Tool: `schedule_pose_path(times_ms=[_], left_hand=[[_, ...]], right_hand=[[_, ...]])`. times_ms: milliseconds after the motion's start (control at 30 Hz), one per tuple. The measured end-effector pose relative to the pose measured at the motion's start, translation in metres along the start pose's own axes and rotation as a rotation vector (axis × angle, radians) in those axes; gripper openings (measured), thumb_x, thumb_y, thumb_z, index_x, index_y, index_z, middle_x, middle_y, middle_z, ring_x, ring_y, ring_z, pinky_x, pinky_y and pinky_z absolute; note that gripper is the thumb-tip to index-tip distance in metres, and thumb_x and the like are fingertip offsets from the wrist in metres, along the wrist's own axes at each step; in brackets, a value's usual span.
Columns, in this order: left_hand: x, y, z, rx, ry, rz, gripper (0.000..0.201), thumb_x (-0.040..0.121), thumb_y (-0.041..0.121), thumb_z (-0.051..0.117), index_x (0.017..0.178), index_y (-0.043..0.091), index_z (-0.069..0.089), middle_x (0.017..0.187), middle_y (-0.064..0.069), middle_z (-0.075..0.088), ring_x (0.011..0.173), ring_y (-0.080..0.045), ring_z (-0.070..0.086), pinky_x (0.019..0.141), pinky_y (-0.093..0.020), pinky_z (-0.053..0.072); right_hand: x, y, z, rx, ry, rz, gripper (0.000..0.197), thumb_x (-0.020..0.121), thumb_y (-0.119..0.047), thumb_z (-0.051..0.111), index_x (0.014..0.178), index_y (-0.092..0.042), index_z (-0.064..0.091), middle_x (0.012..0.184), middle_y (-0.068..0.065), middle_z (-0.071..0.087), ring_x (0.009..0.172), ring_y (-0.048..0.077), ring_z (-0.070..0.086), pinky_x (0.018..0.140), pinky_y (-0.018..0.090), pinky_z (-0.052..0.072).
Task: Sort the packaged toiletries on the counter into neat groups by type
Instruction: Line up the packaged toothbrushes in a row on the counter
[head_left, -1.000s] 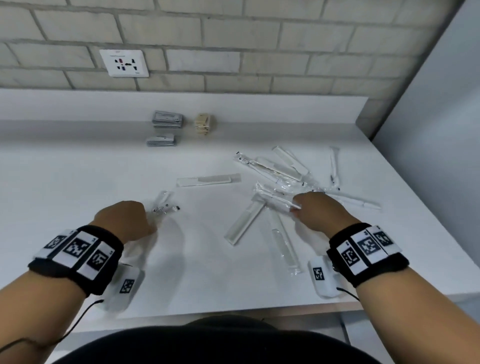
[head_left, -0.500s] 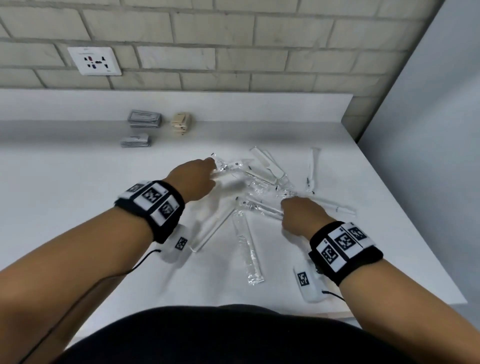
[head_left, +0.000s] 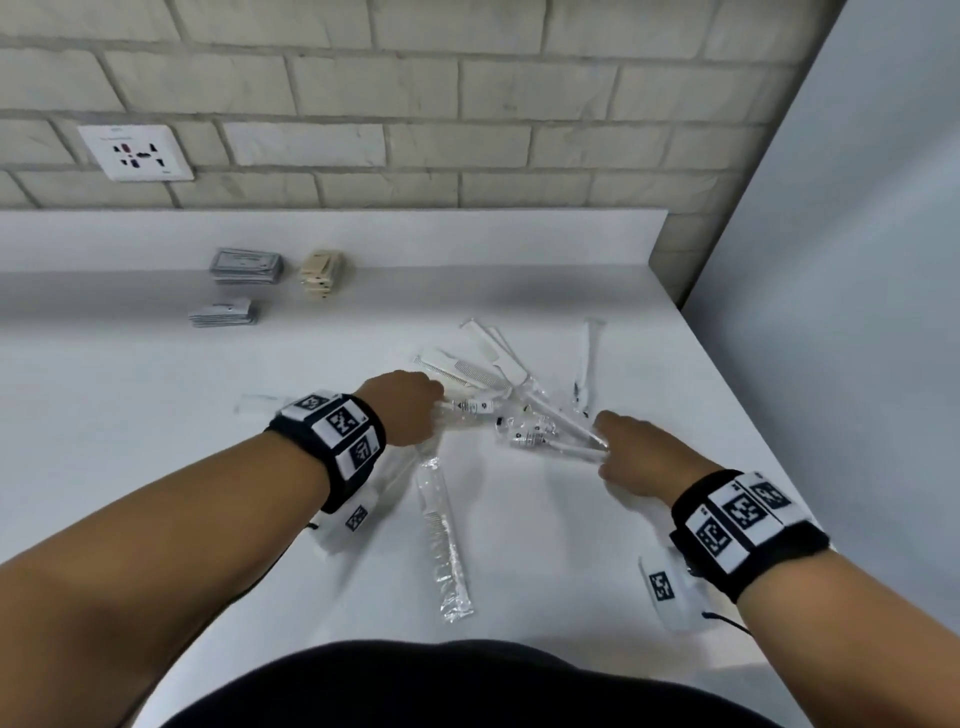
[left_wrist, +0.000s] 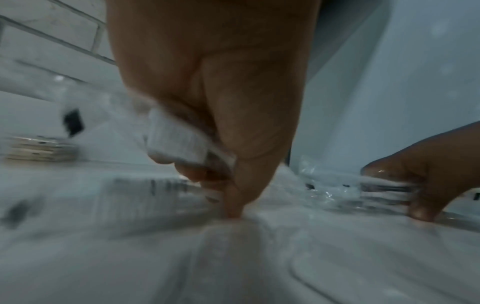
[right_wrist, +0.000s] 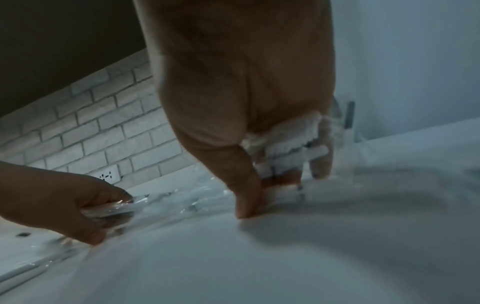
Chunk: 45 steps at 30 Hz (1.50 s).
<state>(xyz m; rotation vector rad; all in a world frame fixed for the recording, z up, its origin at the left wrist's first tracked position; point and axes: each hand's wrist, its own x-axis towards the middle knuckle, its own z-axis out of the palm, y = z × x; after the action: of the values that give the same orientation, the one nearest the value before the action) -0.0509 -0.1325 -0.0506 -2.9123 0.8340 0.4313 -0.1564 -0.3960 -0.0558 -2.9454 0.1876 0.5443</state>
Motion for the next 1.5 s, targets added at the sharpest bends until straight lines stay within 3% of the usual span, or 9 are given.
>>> schedule_pose_path(times_ms=[167, 333, 500, 667, 867, 1100, 1300, 1400, 1500], left_hand=[[-0.011, 0.01, 0.003, 0.01, -0.018, -0.014, 0.032, 0.086, 0.034, 0.049, 0.113, 0.017, 0.054, 0.116, -0.002, 0.055, 0.108, -0.023, 0.056, 0.085, -0.032, 0.046], [-0.009, 0.001, -0.021, -0.078, 0.116, -0.085, 0.025, 0.09, 0.023, 0.049, 0.11, 0.009, 0.052, 0.108, -0.008, 0.06, 0.089, -0.024, 0.056, 0.07, -0.027, 0.038], [0.012, -0.011, -0.035, -0.141, 0.172, -0.211, 0.025, 0.092, 0.024, 0.05, 0.112, 0.009, 0.051, 0.108, -0.01, 0.062, 0.092, -0.027, 0.057, 0.075, -0.032, 0.044], [0.04, -0.023, -0.04, -0.162, 0.131, -0.297, 0.03, 0.09, 0.032, 0.055, 0.106, 0.008, 0.056, 0.111, -0.011, 0.061, 0.099, -0.029, 0.058, 0.077, -0.031, 0.044], [0.061, -0.033, -0.042, -0.458, 0.009, -0.318, 0.032, 0.088, 0.032, 0.059, 0.104, 0.004, 0.056, 0.093, -0.01, 0.066, 0.073, -0.026, 0.066, 0.068, -0.033, 0.053], [0.047, -0.042, -0.035, -0.67, -0.094, -0.223, 0.024, 0.081, 0.025, 0.06, 0.09, 0.003, 0.066, 0.085, -0.014, 0.073, 0.065, -0.024, 0.064, 0.047, -0.023, 0.044], [0.003, -0.058, -0.017, -0.969, -0.407, -0.088, 0.026, 0.087, 0.025, 0.063, 0.086, 0.001, 0.071, 0.084, -0.015, 0.073, 0.067, -0.022, 0.064, 0.07, -0.032, 0.05], [0.002, -0.067, -0.021, -1.16, -0.302, -0.195, 0.018, 0.093, 0.021, 0.06, 0.087, 0.004, 0.061, 0.073, -0.006, 0.068, 0.056, -0.016, 0.062, 0.057, -0.027, 0.049], [0.025, -0.083, -0.033, -1.288, -0.056, -0.322, 0.022, 0.089, 0.028, 0.065, 0.086, 0.008, 0.056, 0.074, -0.008, 0.058, 0.058, -0.02, 0.052, 0.067, -0.037, 0.04]], right_hand=[[-0.002, 0.001, -0.016, 0.027, -0.063, -0.057, 0.007, 0.084, -0.015, 0.049, 0.085, -0.02, 0.044, 0.093, -0.004, 0.044, 0.08, 0.018, 0.049, 0.056, 0.024, 0.031], [0.02, 0.004, -0.044, 0.391, 0.12, -0.016, 0.021, 0.09, -0.013, 0.047, 0.11, -0.015, 0.039, 0.091, 0.003, 0.054, 0.071, 0.02, 0.054, 0.054, 0.027, 0.037], [0.061, 0.003, -0.046, 0.395, 0.169, 0.168, 0.043, 0.08, -0.045, 0.07, 0.089, -0.009, 0.05, 0.081, 0.005, 0.055, 0.075, 0.024, 0.054, 0.066, 0.031, 0.041], [0.092, -0.002, -0.05, 0.29, -0.01, 0.226, 0.005, 0.068, -0.01, 0.063, 0.066, -0.006, 0.059, 0.063, 0.008, 0.064, 0.056, 0.023, 0.058, 0.052, 0.023, 0.042], [0.119, -0.027, -0.074, 0.628, 0.083, 0.097, 0.016, 0.083, -0.017, 0.053, 0.097, -0.008, 0.056, 0.082, 0.01, 0.063, 0.066, 0.025, 0.058, 0.06, 0.029, 0.045], [0.138, -0.081, -0.062, 0.792, -0.217, -0.124, 0.035, 0.074, -0.027, 0.075, 0.106, -0.016, 0.065, 0.1, 0.007, 0.07, 0.095, 0.027, 0.064, 0.088, 0.04, 0.048], [0.123, -0.079, -0.043, 0.824, -0.688, -0.144, 0.023, 0.089, -0.001, 0.056, 0.111, 0.006, 0.05, 0.094, 0.025, 0.071, 0.075, 0.031, 0.069, 0.062, 0.036, 0.057], [0.133, -0.081, -0.047, 0.868, -0.647, -0.108, 0.009, 0.087, 0.002, 0.055, 0.095, 0.002, 0.051, 0.076, 0.025, 0.066, 0.06, 0.033, 0.063, 0.058, 0.036, 0.053], [0.162, -0.09, -0.063, 0.925, -0.481, 0.012, 0.027, 0.068, -0.004, 0.068, 0.09, -0.001, 0.054, 0.073, 0.021, 0.062, 0.065, 0.033, 0.061, 0.068, 0.047, 0.054]])
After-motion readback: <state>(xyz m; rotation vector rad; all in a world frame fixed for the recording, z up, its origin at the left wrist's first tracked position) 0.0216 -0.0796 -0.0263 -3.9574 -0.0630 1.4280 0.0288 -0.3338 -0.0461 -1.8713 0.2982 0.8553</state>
